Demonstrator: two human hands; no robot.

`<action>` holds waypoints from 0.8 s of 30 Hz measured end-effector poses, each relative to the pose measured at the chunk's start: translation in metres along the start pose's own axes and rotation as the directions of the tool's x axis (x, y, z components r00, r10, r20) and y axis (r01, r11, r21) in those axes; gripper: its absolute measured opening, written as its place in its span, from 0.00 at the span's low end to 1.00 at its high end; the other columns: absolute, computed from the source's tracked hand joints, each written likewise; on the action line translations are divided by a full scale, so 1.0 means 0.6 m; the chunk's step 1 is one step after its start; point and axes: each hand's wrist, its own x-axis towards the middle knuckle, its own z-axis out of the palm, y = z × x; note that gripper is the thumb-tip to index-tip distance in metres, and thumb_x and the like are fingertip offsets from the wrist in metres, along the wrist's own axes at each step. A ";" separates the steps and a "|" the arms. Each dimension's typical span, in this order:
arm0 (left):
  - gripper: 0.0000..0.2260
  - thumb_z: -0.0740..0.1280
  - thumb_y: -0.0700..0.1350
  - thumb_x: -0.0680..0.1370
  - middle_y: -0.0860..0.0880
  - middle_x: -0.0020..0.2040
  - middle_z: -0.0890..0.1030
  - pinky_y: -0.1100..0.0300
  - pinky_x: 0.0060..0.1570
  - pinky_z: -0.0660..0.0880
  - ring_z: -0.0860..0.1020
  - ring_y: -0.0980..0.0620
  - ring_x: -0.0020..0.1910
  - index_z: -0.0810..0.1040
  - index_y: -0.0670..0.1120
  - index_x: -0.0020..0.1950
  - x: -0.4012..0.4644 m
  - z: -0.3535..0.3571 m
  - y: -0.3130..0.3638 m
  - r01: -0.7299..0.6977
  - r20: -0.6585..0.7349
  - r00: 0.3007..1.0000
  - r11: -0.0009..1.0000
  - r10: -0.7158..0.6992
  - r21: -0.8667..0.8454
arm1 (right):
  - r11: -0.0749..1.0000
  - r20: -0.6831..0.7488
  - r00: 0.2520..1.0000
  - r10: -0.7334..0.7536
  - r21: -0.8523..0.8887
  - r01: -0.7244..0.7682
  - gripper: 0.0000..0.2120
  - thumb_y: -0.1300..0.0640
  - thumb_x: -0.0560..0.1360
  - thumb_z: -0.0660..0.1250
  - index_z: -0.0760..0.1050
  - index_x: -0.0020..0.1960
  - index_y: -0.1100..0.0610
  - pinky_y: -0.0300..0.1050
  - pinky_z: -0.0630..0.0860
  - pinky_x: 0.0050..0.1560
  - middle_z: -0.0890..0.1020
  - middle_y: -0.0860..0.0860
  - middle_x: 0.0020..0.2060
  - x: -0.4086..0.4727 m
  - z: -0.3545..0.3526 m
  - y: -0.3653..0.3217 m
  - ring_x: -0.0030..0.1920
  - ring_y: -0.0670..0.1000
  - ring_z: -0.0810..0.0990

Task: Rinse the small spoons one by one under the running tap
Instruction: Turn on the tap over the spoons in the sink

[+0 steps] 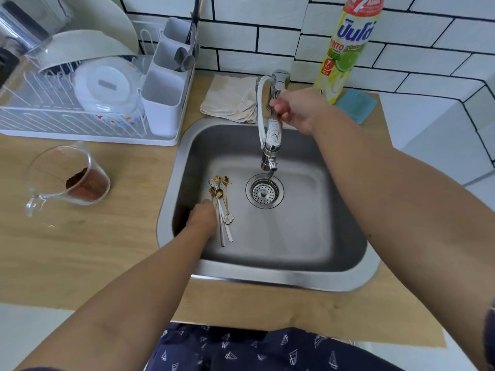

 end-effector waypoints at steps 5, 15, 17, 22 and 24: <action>0.15 0.58 0.35 0.80 0.36 0.64 0.75 0.48 0.56 0.76 0.76 0.36 0.62 0.69 0.39 0.67 -0.006 -0.002 -0.002 0.008 0.009 1.000 1.000 -0.008 -0.028 | 0.999 0.014 1.000 0.015 -0.044 -0.014 0.10 0.56 0.85 0.61 0.79 0.50 0.58 0.32 0.67 0.24 0.85 0.48 0.40 0.012 0.008 -0.006 0.32 0.40 0.84; 0.06 0.63 0.45 0.80 0.43 0.44 0.76 0.55 0.38 0.69 0.73 0.44 0.40 0.67 0.47 0.46 -0.020 -0.005 0.007 -0.209 -0.028 0.978 0.965 0.208 -0.158 | 0.995 -0.045 0.995 -0.091 -0.036 0.089 0.16 0.48 0.85 0.61 0.78 0.45 0.56 0.34 0.72 0.23 0.83 0.48 0.37 0.011 0.016 -0.009 0.34 0.41 0.86; 0.07 0.62 0.46 0.80 0.44 0.41 0.75 0.55 0.36 0.69 0.73 0.45 0.38 0.67 0.47 0.45 -0.027 -0.005 0.012 -0.251 -0.029 0.968 0.949 0.250 -0.190 | 0.995 -0.028 0.995 -0.099 0.009 0.099 0.16 0.46 0.84 0.62 0.79 0.48 0.56 0.35 0.74 0.25 0.84 0.48 0.39 0.008 0.010 -0.005 0.34 0.42 0.85; 0.04 0.63 0.45 0.79 0.44 0.42 0.79 0.55 0.39 0.73 0.77 0.43 0.42 0.73 0.45 0.49 -0.035 -0.004 0.022 -0.361 -0.015 0.928 0.891 0.372 -0.274 | 0.956 -0.260 0.965 -0.035 0.272 0.108 0.13 0.48 0.84 0.61 0.77 0.46 0.53 0.37 0.66 0.24 0.77 0.46 0.31 -0.009 -0.027 0.086 0.26 0.42 0.72; 0.03 0.64 0.45 0.79 0.46 0.40 0.79 0.59 0.35 0.70 0.76 0.46 0.40 0.74 0.45 0.48 -0.037 -0.002 0.025 -0.403 -0.002 0.906 0.858 0.424 -0.318 | 0.979 -0.363 0.932 0.013 0.192 0.061 0.13 0.50 0.84 0.61 0.77 0.43 0.52 0.39 0.64 0.27 0.75 0.46 0.29 -0.033 -0.027 0.170 0.26 0.44 0.69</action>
